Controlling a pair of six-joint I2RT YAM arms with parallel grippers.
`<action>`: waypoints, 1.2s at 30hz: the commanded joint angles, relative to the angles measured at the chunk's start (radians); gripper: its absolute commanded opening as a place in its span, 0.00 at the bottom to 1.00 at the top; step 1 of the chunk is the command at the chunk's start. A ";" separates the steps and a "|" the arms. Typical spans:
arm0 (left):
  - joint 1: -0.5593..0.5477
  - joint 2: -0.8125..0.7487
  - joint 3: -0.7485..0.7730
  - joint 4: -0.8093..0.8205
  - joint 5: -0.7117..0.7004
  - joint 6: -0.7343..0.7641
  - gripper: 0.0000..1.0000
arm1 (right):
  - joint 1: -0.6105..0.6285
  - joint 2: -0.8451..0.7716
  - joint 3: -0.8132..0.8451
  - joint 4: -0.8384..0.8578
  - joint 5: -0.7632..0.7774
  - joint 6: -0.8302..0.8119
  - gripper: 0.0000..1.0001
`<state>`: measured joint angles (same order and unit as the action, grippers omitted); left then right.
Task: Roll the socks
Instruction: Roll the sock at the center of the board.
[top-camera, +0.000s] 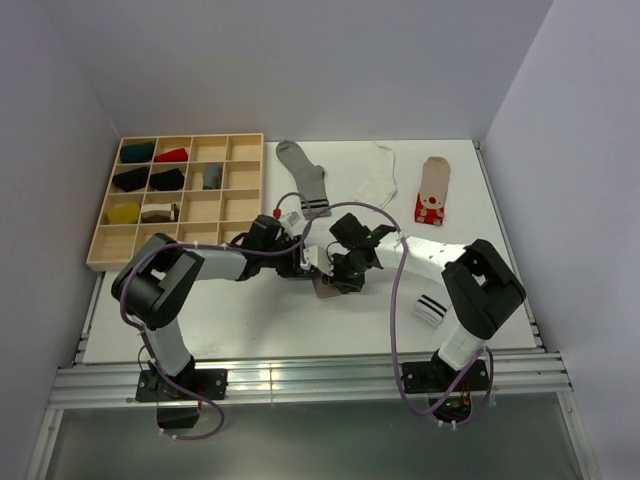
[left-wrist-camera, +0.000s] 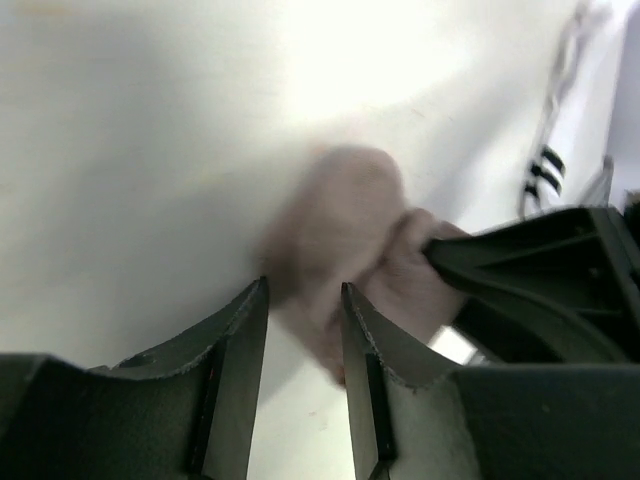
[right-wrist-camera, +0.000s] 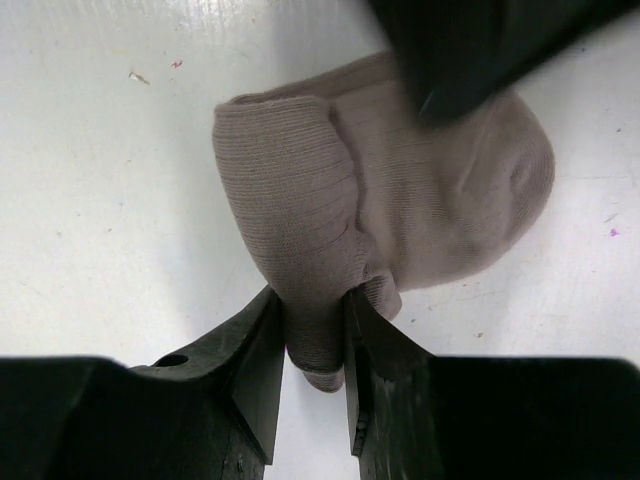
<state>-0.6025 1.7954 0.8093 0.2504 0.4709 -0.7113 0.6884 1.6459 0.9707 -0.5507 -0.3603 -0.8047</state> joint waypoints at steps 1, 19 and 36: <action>0.066 -0.068 -0.074 0.055 -0.117 -0.025 0.41 | -0.001 0.038 0.019 -0.130 -0.006 0.016 0.19; 0.013 -0.750 -0.449 0.235 -0.384 0.084 0.38 | -0.055 0.447 0.552 -0.577 -0.106 -0.011 0.18; -0.299 -0.397 -0.191 0.147 -0.462 0.404 0.44 | -0.084 0.706 0.858 -0.831 -0.177 -0.017 0.20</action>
<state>-0.8936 1.3537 0.5468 0.3908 0.0025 -0.4007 0.6029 2.2993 1.8091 -1.3647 -0.5476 -0.8017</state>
